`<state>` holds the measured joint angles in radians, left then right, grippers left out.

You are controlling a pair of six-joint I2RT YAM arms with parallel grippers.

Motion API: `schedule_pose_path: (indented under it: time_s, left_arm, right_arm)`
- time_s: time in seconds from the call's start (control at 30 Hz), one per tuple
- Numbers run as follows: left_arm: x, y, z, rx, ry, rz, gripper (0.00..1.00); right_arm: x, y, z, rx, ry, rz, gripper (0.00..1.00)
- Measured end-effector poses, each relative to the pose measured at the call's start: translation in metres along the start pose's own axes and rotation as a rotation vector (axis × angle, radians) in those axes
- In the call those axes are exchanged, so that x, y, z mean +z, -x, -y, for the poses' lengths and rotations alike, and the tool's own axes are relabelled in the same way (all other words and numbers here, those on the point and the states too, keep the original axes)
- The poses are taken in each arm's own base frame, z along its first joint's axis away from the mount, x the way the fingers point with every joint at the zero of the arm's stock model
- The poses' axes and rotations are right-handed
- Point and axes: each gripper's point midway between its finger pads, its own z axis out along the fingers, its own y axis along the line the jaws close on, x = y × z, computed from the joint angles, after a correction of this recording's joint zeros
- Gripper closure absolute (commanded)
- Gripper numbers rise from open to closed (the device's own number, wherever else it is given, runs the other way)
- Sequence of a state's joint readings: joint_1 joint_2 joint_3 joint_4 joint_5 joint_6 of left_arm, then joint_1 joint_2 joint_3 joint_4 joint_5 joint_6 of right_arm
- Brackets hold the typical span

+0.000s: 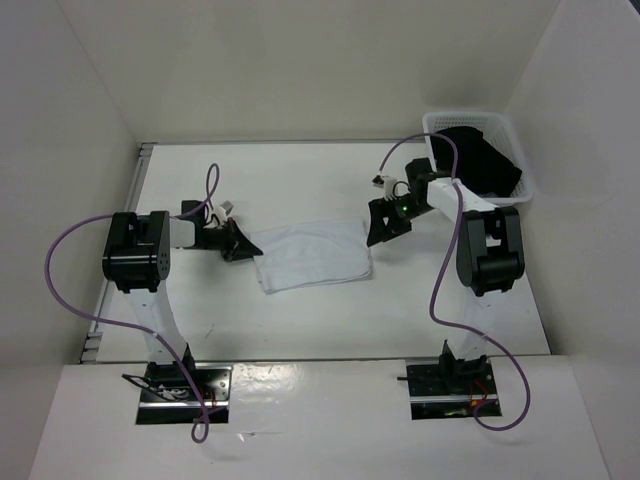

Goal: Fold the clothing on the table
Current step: Fold the skirt

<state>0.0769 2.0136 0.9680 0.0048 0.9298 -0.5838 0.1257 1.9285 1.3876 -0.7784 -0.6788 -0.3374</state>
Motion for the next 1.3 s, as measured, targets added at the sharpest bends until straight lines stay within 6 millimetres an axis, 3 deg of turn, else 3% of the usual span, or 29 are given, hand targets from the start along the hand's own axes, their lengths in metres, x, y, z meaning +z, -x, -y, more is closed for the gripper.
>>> schedule_pose_path:
  time_s: [0.4,0.7,1.3]
  left_arm:
    - [-0.001,0.001,0.0,0.0,0.001,0.003,1.0]
    - [-0.001,0.001,0.0,0.0,0.001,0.002,1.0]
    - [-0.001,0.0,0.0,0.001,0.0,0.002,1.0]
  right_arm:
    - [0.028,-0.012,0.015,0.061,0.042,-0.052,0.37]
    - [0.04,0.007,0.023,0.077,0.068,-0.023,0.46]
    - [0.062,0.009,0.004,0.102,0.176,-0.035,0.62]
